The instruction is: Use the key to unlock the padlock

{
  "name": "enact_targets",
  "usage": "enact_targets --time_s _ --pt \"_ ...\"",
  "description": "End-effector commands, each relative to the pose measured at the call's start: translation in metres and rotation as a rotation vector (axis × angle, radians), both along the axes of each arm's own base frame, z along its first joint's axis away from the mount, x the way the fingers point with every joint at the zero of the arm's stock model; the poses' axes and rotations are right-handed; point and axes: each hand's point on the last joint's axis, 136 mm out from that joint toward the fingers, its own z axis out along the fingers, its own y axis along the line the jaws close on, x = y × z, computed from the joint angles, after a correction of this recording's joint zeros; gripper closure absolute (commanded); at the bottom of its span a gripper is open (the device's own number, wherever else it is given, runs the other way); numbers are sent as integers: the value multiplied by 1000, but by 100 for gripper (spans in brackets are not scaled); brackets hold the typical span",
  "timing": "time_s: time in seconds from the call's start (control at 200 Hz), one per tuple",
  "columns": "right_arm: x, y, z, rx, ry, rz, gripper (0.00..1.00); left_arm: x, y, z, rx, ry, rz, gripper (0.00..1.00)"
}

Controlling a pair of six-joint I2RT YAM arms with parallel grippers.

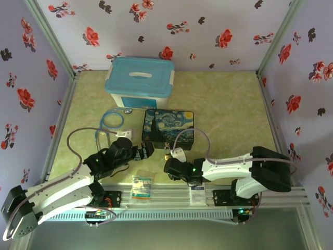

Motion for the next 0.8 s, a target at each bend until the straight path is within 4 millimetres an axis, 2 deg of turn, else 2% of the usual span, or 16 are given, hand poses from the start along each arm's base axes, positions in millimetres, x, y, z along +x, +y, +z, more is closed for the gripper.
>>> enact_targets --time_s 0.0,0.08,0.22,0.455,0.56,0.69,0.795 --pt "5 -7 1 -42 -31 -53 56 5 -2 5 -17 -19 26 1" --pt "4 -16 -2 -73 -31 -64 58 5 -4 5 -16 -17 22 1" --pt "5 -31 -6 -115 -36 -88 71 8 -5 4 -16 -22 37 1" --pt "6 -53 -8 -126 -36 -116 71 10 -3 3 -32 -29 59 2" --pt "2 -56 -9 -10 68 -111 65 9 4 -1 16 -14 78 1" --pt "1 -53 23 129 15 -62 51 10 6 2 14 -22 89 2" --pt "5 -53 39 209 -26 -66 46 12 4 6 -13 -29 98 1"
